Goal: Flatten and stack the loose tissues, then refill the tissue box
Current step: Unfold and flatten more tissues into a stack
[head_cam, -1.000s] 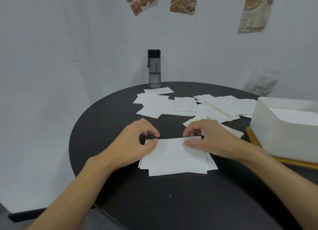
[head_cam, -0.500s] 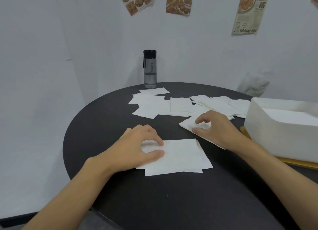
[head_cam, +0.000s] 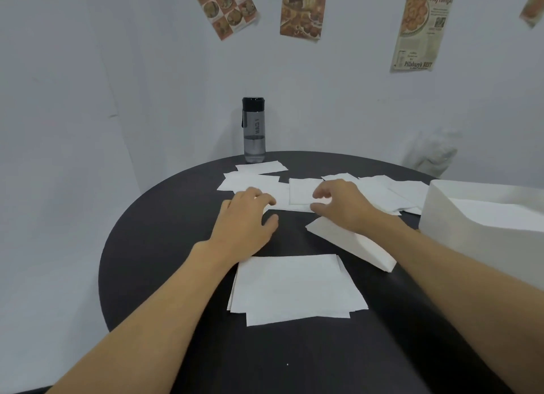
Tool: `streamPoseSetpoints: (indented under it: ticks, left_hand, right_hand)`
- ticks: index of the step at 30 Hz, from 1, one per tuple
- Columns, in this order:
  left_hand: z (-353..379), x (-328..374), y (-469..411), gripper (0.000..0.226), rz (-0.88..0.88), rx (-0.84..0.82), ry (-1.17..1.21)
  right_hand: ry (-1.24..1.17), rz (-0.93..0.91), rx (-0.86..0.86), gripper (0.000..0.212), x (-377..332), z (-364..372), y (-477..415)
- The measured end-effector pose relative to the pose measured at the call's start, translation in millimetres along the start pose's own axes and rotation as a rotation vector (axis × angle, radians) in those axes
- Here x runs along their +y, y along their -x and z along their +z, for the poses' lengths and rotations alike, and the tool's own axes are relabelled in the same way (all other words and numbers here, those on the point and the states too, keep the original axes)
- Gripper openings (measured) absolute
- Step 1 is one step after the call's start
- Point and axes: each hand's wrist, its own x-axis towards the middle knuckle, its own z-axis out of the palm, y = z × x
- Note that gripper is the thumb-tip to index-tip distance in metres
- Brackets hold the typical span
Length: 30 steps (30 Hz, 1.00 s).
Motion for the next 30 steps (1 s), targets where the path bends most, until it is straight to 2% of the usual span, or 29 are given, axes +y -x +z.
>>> streamPoseSetpoints:
  ticks: [4,7,8,11,17,21,26,30]
  left_hand:
    - [13.1,-21.9,1.8,0.039,-0.070,-0.102,0.030]
    - [14.6,-27.1,0.7,0.036,-0.074,-0.107,0.033]
    - [15.5,-27.2,-0.1,0.035,-0.070,-0.099,0.031]
    - [17.3,-28.2,-1.2,0.035,-0.073,-0.088,0.034]
    - [15.5,-28.3,-1.2,0.034,-0.080,-0.096,0.039]
    - [14.7,-27.5,-0.1,0.034,-0.083,-0.091,0.039]
    - [13.1,-26.6,1.4,0.033,-0.085,-0.091,0.049]
    - [10.7,-25.6,2.3,0.032,-0.090,-0.091,0.068]
  right_hand:
    - [0.065,0.022,-0.089,0.039,9.5,9.5,-36.0]
    - [0.090,0.055,-0.163,0.044,23.2,15.2,-52.2]
    - [0.079,0.058,-0.172,0.041,27.9,17.1,-55.7]
    - [0.081,0.003,-0.140,0.015,37.1,20.3,-58.1]
    - [0.089,-0.063,-0.121,0.031,38.8,18.1,-57.8]
    - [0.064,-0.062,-0.118,0.023,38.9,14.1,-56.1]
    - [-0.064,-0.002,-0.044,0.022,37.8,12.8,-51.7]
    - [-0.101,-0.003,0.156,0.028,27.5,10.5,-47.6]
